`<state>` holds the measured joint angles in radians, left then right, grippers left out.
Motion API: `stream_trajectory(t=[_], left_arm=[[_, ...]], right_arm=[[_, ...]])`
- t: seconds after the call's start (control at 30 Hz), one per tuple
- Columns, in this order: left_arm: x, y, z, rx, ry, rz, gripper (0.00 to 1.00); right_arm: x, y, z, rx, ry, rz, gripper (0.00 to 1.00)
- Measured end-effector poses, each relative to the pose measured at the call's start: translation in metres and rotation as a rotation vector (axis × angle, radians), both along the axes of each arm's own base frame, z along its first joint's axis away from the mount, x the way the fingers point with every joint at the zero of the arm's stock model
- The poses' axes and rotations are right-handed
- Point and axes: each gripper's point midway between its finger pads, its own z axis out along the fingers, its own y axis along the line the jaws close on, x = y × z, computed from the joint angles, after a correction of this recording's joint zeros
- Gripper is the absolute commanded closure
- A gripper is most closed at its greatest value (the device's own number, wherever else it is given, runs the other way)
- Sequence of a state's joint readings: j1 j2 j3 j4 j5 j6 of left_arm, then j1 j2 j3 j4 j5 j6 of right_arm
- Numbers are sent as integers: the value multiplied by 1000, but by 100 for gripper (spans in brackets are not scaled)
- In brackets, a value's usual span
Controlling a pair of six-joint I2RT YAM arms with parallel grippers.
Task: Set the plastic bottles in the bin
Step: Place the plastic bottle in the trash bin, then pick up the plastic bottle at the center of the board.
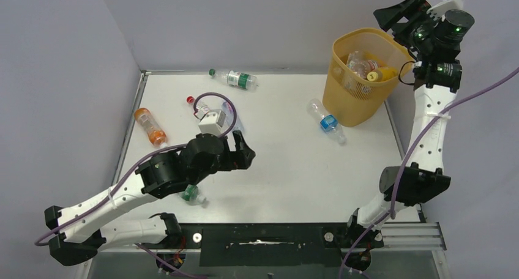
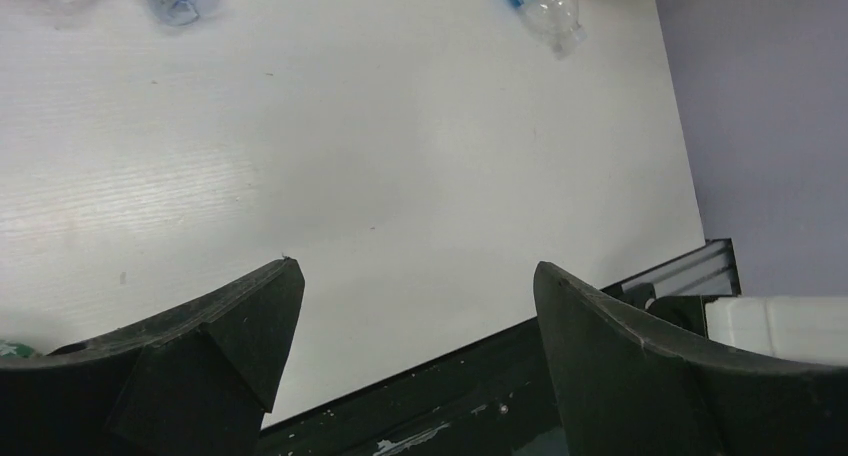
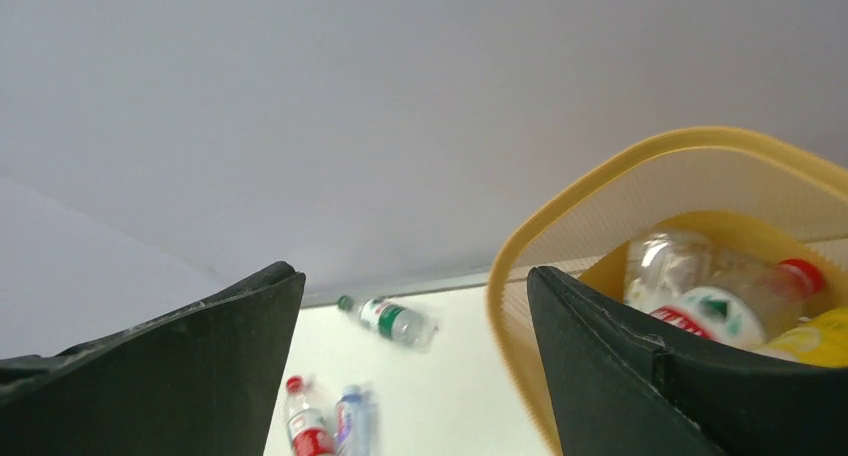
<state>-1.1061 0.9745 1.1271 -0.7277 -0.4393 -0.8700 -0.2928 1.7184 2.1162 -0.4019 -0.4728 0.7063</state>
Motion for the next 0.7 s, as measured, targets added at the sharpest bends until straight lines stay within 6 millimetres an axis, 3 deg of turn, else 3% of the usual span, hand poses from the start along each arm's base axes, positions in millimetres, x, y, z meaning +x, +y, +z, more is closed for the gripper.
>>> stream_trajectory(t=[0.13, 0.3, 0.5, 0.7], left_arm=[[21, 16, 9, 18, -4, 84, 13], [68, 61, -4, 57, 44, 247, 13], [116, 100, -48, 131, 186, 367, 13], [154, 133, -88, 184, 309, 476, 13]], right_arm=[[-52, 63, 27, -41, -43, 112, 14], [-122, 148, 38, -84, -72, 289, 13], [-177, 206, 12, -101, 7, 427, 13], [-205, 239, -28, -132, 122, 496, 13]])
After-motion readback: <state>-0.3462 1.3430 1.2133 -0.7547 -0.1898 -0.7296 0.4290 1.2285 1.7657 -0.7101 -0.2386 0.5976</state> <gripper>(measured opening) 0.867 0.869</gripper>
